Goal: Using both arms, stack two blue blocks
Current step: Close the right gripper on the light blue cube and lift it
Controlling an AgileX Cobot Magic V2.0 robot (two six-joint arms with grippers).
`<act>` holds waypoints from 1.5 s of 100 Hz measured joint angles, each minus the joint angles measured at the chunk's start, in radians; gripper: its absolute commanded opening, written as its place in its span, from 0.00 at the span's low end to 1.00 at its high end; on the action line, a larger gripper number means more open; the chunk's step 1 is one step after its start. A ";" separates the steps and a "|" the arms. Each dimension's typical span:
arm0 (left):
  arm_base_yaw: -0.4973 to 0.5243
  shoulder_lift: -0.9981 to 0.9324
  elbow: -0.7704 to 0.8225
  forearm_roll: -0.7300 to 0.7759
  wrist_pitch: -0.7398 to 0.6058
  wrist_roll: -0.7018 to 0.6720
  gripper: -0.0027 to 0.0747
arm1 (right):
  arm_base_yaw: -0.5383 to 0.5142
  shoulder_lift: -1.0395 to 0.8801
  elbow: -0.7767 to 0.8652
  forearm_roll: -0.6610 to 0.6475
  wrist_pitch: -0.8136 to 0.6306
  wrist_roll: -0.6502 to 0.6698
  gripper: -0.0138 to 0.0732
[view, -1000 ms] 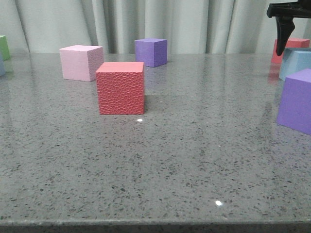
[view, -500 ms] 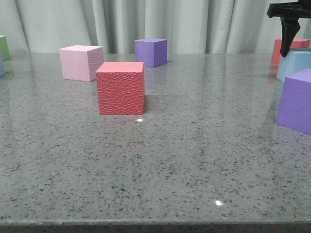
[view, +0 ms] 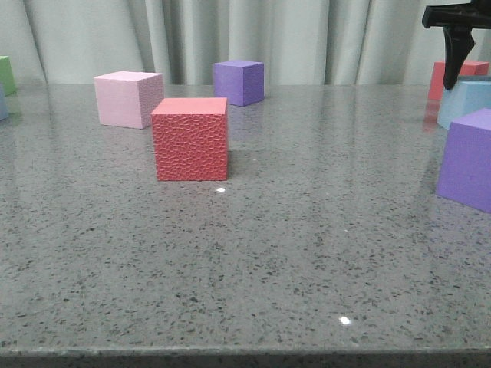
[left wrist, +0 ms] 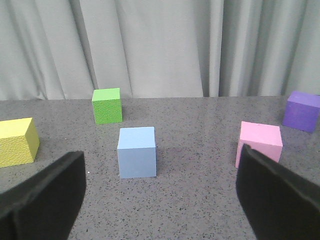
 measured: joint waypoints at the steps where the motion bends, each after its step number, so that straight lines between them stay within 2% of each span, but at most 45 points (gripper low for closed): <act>1: 0.000 0.000 0.000 0.000 0.000 0.000 0.81 | 0.000 0.000 0.000 0.000 0.002 0.000 0.64; 19: 0.000 0.000 0.000 0.000 0.000 0.000 0.81 | 0.000 0.000 -0.032 0.020 0.038 0.000 0.64; 50: 0.000 0.000 0.000 0.000 0.000 0.000 0.81 | 0.023 0.000 -0.158 0.131 0.125 -0.003 0.64; 89: 0.000 0.000 0.000 0.000 0.000 0.000 0.81 | 0.266 0.000 -0.232 0.154 0.129 0.053 0.64; 111: 0.000 0.000 0.000 0.000 0.000 0.000 0.81 | 0.383 0.000 -0.232 0.155 0.076 0.122 0.64; 150: 0.000 0.000 0.000 0.000 0.000 0.000 0.81 | 0.478 0.000 -0.232 0.139 -0.025 0.266 0.64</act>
